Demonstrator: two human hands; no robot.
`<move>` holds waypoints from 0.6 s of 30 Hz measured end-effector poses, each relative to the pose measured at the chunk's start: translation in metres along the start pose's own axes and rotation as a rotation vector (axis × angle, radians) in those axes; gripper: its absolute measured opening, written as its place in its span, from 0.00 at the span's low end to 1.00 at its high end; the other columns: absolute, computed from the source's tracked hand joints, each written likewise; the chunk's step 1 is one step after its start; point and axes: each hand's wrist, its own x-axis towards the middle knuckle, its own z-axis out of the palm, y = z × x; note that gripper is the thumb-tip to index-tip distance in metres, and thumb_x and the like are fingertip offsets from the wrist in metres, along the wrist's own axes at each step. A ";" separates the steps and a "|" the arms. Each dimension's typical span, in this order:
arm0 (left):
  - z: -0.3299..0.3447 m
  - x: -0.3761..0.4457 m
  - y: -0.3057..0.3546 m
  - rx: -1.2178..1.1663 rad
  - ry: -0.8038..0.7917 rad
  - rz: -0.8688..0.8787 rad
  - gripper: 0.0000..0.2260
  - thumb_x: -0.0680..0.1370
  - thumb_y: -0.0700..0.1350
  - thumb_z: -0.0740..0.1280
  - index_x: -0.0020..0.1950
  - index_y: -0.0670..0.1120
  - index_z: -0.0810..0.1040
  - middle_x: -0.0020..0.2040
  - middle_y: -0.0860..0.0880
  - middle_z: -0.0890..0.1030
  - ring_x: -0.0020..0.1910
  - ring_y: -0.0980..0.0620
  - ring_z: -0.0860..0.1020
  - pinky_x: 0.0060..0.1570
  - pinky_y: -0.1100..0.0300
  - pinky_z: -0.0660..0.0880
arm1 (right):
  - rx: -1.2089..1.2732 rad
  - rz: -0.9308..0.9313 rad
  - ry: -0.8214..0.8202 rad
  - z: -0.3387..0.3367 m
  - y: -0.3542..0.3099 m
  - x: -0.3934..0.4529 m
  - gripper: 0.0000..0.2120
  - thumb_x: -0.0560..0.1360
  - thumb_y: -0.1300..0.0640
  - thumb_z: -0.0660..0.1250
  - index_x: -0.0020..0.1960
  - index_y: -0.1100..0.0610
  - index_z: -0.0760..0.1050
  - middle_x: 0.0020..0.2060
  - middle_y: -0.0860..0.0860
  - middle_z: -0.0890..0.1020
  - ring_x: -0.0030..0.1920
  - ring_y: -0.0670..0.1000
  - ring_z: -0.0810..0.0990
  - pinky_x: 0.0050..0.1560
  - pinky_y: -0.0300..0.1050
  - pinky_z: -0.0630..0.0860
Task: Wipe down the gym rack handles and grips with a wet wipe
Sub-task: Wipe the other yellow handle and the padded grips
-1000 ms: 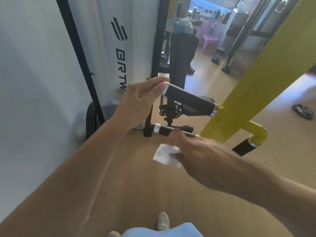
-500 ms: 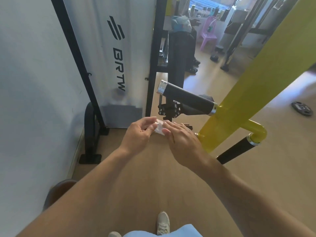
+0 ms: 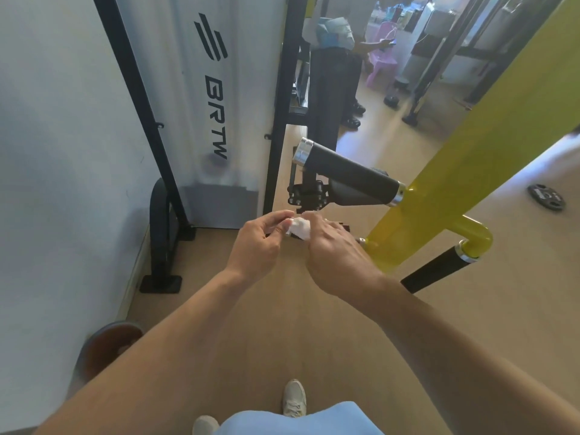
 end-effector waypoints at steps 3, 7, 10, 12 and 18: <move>-0.001 0.001 0.000 -0.004 -0.013 -0.011 0.11 0.82 0.49 0.65 0.62 0.51 0.82 0.58 0.53 0.84 0.58 0.55 0.80 0.56 0.68 0.75 | -0.101 0.003 -0.038 -0.002 -0.001 -0.006 0.29 0.78 0.64 0.58 0.78 0.54 0.58 0.77 0.54 0.63 0.75 0.55 0.60 0.72 0.51 0.59; 0.000 0.000 -0.004 0.005 0.000 -0.013 0.11 0.81 0.51 0.65 0.62 0.52 0.82 0.57 0.54 0.84 0.55 0.58 0.80 0.58 0.61 0.78 | -0.435 0.044 -0.007 -0.008 0.009 -0.002 0.28 0.78 0.62 0.62 0.77 0.55 0.61 0.68 0.55 0.72 0.65 0.56 0.69 0.59 0.49 0.69; 0.002 0.000 -0.004 -0.008 0.018 -0.023 0.11 0.81 0.51 0.66 0.60 0.53 0.83 0.56 0.54 0.85 0.53 0.57 0.81 0.58 0.60 0.79 | -0.370 -0.024 0.100 -0.007 0.015 0.006 0.17 0.78 0.58 0.68 0.67 0.55 0.75 0.55 0.54 0.75 0.52 0.54 0.74 0.44 0.43 0.67; 0.002 0.001 -0.005 -0.008 0.020 -0.028 0.10 0.81 0.51 0.66 0.60 0.53 0.83 0.56 0.55 0.85 0.55 0.57 0.81 0.58 0.61 0.78 | -0.256 -0.092 0.159 -0.002 0.019 0.013 0.13 0.78 0.55 0.70 0.61 0.55 0.80 0.51 0.53 0.76 0.45 0.53 0.78 0.41 0.44 0.72; 0.001 0.001 -0.004 -0.007 0.014 -0.022 0.11 0.81 0.52 0.66 0.62 0.53 0.82 0.58 0.55 0.84 0.56 0.57 0.81 0.54 0.69 0.75 | -0.218 -0.151 0.410 0.007 0.022 0.019 0.25 0.70 0.43 0.75 0.63 0.53 0.78 0.51 0.52 0.86 0.51 0.56 0.83 0.47 0.53 0.82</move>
